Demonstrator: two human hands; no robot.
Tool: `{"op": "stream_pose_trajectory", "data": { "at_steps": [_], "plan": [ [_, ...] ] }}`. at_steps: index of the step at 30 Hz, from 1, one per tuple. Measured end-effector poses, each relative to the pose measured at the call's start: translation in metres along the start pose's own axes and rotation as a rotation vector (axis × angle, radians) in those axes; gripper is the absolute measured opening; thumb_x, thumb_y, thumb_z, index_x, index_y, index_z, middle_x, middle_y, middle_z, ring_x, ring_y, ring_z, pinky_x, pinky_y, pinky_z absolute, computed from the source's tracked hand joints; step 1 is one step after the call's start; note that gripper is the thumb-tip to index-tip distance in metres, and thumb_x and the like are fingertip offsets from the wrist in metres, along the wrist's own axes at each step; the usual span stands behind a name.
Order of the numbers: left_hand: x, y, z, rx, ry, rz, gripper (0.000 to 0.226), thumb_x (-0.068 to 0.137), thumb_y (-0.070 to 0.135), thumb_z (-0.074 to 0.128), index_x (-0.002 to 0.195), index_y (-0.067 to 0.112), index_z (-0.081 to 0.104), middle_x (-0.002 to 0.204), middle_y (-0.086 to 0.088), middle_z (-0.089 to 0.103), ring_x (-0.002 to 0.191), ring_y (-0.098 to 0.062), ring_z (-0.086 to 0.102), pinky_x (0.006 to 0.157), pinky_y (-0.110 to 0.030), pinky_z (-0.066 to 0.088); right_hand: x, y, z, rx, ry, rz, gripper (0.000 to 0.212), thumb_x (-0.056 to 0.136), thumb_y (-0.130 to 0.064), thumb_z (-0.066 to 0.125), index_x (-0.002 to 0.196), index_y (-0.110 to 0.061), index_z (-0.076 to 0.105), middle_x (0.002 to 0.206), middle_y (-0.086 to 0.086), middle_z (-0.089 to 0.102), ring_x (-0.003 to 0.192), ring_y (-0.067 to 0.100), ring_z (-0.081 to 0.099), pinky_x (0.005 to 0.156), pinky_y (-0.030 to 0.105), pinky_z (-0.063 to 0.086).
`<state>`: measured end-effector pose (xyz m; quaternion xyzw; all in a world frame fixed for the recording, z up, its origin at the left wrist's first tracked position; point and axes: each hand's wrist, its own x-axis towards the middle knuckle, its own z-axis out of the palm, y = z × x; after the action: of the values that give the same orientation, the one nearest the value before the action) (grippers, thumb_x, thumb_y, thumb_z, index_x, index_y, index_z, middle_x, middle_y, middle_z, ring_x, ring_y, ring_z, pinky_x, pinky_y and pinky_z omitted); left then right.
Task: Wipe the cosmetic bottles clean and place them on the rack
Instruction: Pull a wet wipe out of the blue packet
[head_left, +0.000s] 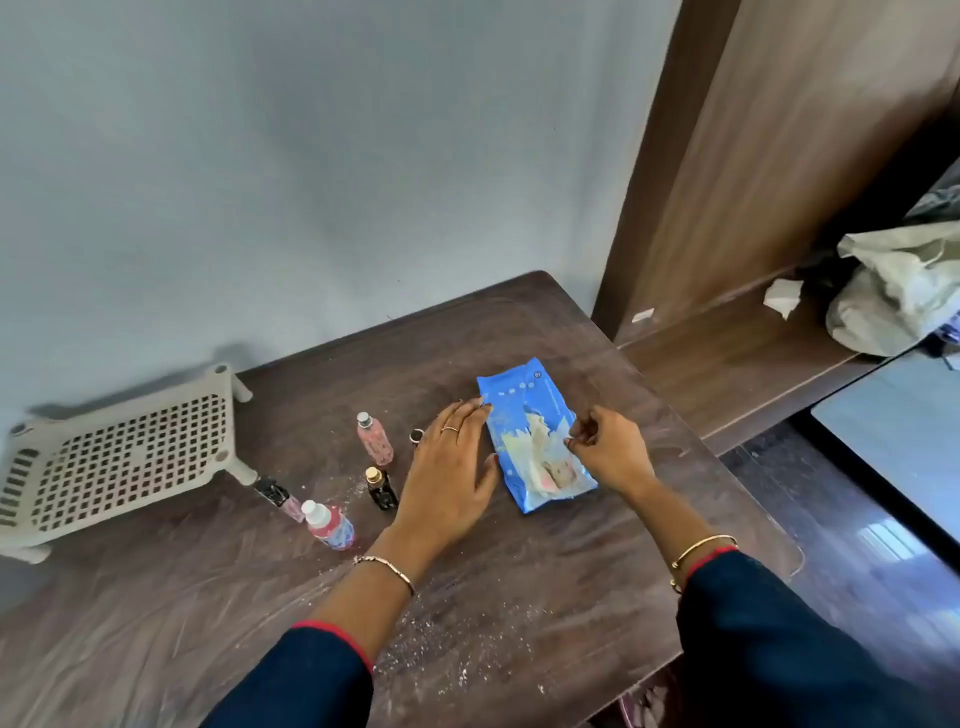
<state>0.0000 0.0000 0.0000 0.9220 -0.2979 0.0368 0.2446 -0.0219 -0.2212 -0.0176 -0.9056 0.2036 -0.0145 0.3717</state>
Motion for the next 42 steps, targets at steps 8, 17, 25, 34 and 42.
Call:
{"op": "stream_pose_trajectory", "data": {
  "at_steps": [8,17,25,34,42],
  "plan": [
    [-0.014,0.000,0.013,-0.057,0.027,-0.006,0.046,0.088,0.016,0.057,0.132,0.012,0.048,0.135,0.000,0.049,0.126,-0.016,0.042,0.110,-0.026,0.031,0.003,0.018,0.024,-0.001,-0.063,0.043,0.017,0.087,-0.018,0.064,0.102,-0.012,0.070,0.100,-0.001,0.069,0.080,0.009,0.057,0.070,0.019,0.041],
    [-0.019,0.006,0.015,-0.104,-0.032,-0.071,0.047,0.089,0.014,0.055,0.135,0.017,0.045,0.134,0.002,0.049,0.122,-0.011,0.044,0.106,-0.017,0.029,0.016,0.007,0.043,0.094,0.024,0.201,0.027,0.084,-0.042,0.066,0.096,-0.018,0.068,0.091,-0.005,0.066,0.079,0.010,0.056,0.067,0.024,0.043],
    [-0.024,0.007,0.014,-0.121,-0.053,-0.109,0.046,0.091,0.016,0.053,0.136,0.018,0.043,0.134,0.002,0.049,0.120,-0.008,0.044,0.100,-0.008,0.025,0.021,0.001,0.048,0.112,0.047,0.077,0.024,0.086,-0.029,0.067,0.109,-0.021,0.064,0.113,0.001,0.060,0.095,0.012,0.059,0.071,0.023,0.041],
    [-0.025,0.005,0.014,-0.144,-0.060,-0.149,0.047,0.092,0.018,0.053,0.137,0.018,0.040,0.134,0.002,0.048,0.118,-0.009,0.046,0.097,-0.011,0.028,0.024,0.002,0.056,0.048,0.006,0.101,0.012,0.089,-0.023,0.060,0.097,-0.017,0.066,0.116,0.001,0.057,0.092,0.012,0.055,0.071,0.027,0.044],
    [-0.028,0.004,0.018,-0.166,-0.102,-0.168,0.047,0.093,0.021,0.051,0.139,0.019,0.038,0.137,0.002,0.047,0.122,-0.010,0.046,0.102,-0.019,0.033,0.020,0.006,0.056,-0.061,-0.030,0.110,0.030,0.086,-0.023,0.064,0.115,-0.026,0.058,0.122,0.000,0.051,0.103,0.018,0.058,0.076,0.032,0.050]
  ]
}}
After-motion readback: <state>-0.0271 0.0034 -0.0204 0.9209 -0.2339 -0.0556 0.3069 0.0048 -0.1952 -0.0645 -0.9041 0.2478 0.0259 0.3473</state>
